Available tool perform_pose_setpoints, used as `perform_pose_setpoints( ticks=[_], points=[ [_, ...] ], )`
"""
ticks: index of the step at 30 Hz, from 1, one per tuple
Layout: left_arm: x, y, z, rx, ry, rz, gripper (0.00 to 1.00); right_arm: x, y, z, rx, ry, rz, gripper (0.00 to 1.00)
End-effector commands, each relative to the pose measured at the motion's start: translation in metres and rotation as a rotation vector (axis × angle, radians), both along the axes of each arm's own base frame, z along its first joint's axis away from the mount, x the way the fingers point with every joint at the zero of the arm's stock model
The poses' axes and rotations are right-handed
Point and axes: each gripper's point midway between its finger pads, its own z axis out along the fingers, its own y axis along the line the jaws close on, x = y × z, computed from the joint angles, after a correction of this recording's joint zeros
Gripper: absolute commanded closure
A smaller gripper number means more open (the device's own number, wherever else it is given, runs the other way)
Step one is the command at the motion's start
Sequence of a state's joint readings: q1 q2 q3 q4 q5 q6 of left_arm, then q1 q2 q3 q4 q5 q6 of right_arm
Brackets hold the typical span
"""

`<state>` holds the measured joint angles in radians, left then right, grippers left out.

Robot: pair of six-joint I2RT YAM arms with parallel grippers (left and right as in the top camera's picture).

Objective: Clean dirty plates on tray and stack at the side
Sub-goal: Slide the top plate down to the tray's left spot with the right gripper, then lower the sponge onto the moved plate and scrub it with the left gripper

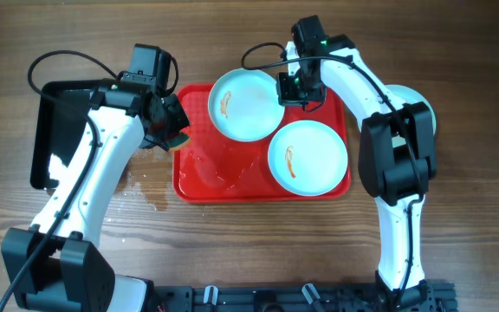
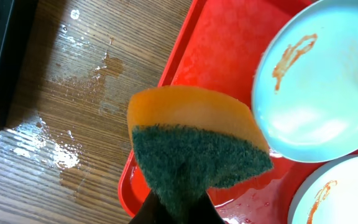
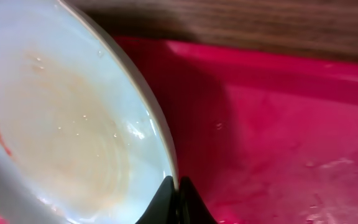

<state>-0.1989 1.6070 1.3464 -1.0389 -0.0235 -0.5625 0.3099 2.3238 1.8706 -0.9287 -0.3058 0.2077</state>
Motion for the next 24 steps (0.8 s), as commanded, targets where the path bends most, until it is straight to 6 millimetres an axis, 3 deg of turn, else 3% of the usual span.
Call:
perform_pose_setpoints(
  ticks=[1, 11, 20, 24],
  points=[
    [0.000, 0.000, -0.004, -0.007, 0.012, -0.007, 0.96, -0.021, 0.024, -0.002, 0.094, 0.083, 0.030, 0.96],
    [0.002, -0.001, -0.004, -0.009, 0.005, -0.007, 0.96, -0.070, 0.074, -0.003, 0.061, 0.185, 0.088, 0.96],
    [-0.001, 0.000, -0.005, -0.006, 0.018, -0.007, 0.96, -0.108, 0.071, -0.024, -0.106, 0.262, 0.062, 0.96],
    [-0.003, 0.000, -0.005, 0.004, 0.024, -0.039, 0.96, -0.116, 0.059, -0.042, -0.146, 0.280, 0.050, 0.96]
  ],
)
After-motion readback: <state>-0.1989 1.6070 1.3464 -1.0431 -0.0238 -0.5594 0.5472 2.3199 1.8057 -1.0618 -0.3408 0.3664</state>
